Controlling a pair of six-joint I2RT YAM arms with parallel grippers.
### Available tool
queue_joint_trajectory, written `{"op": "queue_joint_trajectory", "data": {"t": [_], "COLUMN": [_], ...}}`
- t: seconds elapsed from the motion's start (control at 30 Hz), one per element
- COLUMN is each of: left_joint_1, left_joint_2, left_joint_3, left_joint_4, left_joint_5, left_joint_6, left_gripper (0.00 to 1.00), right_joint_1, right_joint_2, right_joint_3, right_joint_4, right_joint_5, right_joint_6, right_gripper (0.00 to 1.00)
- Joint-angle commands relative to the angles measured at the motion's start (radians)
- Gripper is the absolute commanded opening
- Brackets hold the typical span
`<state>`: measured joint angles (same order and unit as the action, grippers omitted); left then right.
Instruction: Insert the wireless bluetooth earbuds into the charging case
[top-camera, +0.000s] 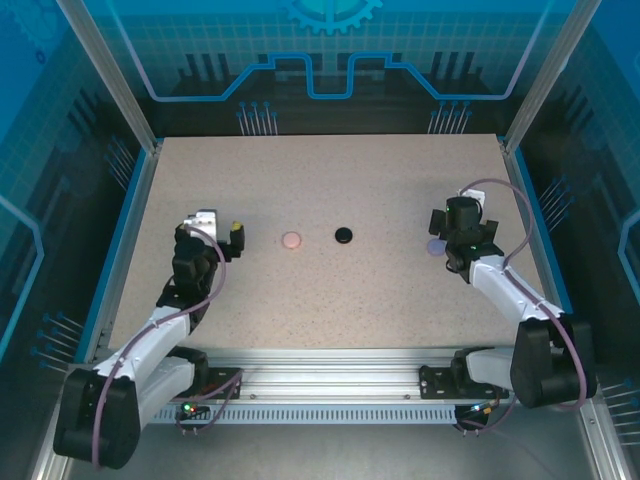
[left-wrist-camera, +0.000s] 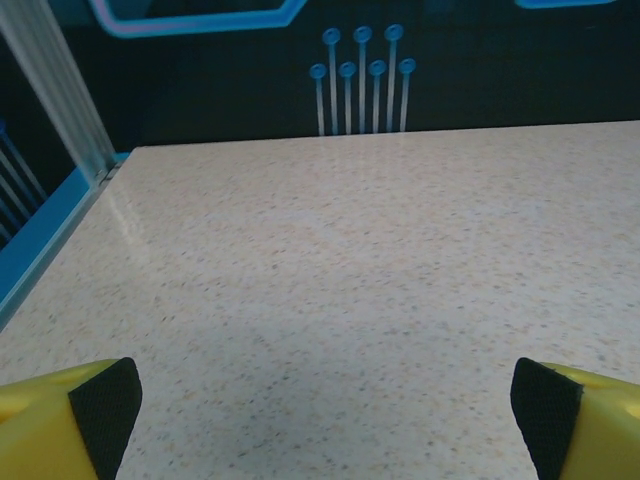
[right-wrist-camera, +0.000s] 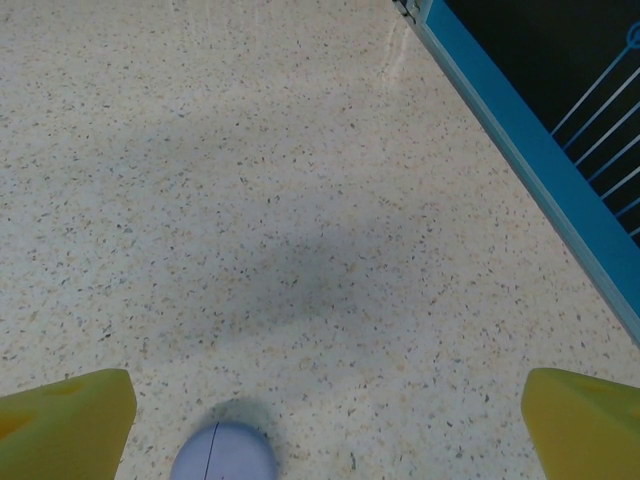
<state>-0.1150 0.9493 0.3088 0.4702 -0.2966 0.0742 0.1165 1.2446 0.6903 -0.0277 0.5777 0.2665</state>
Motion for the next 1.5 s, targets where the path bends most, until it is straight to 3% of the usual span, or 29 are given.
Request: {"op": "queue_joint_trajectory", "data": {"t": [0.0,0.37,0.6,0.7,0.8,0.87,1.0,1.17,1.3,1.47], "left_joint_1": [0.046,0.064,0.064,0.066,0.065,0.066,0.071,0.078,0.153,0.141], "left_joint_2": [0.047,0.172,0.399,0.49,0.564,0.558,0.561,0.563,0.572,0.572], "left_joint_3": [-0.029,-0.05,-0.037,-0.006,0.016,0.041,0.044,0.053,0.094,0.102], "left_joint_4": [0.13,0.248,0.429,0.457,0.485,0.43,0.428,0.414,0.347,0.333], "left_joint_5": [0.053,0.125,0.19,0.227,0.256,0.249,0.253,0.271,0.397,0.314], "left_joint_6": [-0.048,-0.036,-0.038,-0.022,-0.005,-0.013,-0.016,-0.019,-0.069,-0.083], "left_gripper": [0.99,0.99,0.99,0.99,0.99,0.99,0.99,0.99,0.99,0.99], "right_joint_1": [-0.017,-0.028,-0.038,-0.049,-0.057,-0.055,-0.011,-0.037,-0.061,-0.056], "right_joint_2": [0.01,0.012,0.042,0.088,0.127,0.146,0.268,0.259,0.26,0.26], "right_joint_3": [-0.034,-0.121,-0.196,-0.227,-0.198,-0.228,-0.29,-0.27,-0.263,-0.265], "right_joint_4": [0.124,0.256,0.431,0.53,0.521,0.631,0.865,0.805,0.789,0.792], "right_joint_5": [0.027,0.002,-0.067,-0.121,-0.232,-0.314,-0.364,-0.451,-0.49,-0.483], "right_joint_6": [-0.056,-0.087,-0.143,-0.169,-0.191,-0.19,-0.273,-0.27,-0.259,-0.263], "right_gripper": [1.0,1.0,1.0,1.0,1.0,1.0,1.0,1.0,1.0,1.0]}}
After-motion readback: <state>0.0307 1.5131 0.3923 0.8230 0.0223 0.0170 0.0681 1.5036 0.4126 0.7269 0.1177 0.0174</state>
